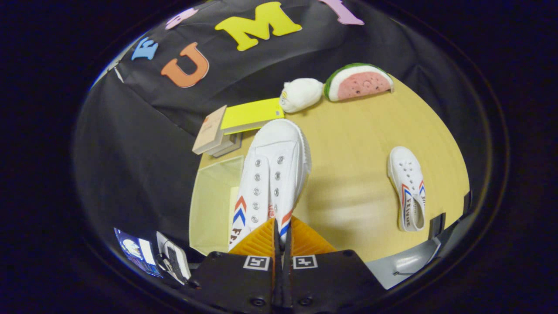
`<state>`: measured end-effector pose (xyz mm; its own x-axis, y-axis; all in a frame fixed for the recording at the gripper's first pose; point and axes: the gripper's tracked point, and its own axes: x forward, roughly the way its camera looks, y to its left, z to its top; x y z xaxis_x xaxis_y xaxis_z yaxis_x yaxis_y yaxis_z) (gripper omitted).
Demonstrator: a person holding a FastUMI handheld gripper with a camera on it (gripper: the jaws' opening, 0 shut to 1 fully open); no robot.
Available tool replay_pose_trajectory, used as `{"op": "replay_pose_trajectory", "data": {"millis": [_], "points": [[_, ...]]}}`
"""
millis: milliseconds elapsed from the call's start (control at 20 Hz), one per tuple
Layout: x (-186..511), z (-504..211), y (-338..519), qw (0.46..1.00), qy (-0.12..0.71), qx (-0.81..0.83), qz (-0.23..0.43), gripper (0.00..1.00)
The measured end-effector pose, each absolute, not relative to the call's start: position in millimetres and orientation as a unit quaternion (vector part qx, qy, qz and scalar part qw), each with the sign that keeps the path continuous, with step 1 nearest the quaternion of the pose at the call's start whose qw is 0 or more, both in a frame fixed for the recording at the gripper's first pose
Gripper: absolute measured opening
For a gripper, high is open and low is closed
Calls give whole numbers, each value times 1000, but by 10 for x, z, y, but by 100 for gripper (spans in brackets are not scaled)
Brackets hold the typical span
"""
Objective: Open the storage box then place both shoes into the box .Put the left shoe in first, then the right shoe, with the right side of both shoes facing outward in a uniform manner.
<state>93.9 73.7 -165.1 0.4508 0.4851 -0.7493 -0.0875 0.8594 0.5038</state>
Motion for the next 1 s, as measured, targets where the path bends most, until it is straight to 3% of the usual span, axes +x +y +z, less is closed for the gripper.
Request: {"op": "replay_pose_trajectory", "data": {"millis": [250, 500, 1000], "points": [[914, -1406, 1714, 823, 489, 206, 203, 6], [807, -1713, 2481, 798, 532, 187, 211, 6], [799, -2542, 2892, 756, 611, 157, 177, 6]]}}
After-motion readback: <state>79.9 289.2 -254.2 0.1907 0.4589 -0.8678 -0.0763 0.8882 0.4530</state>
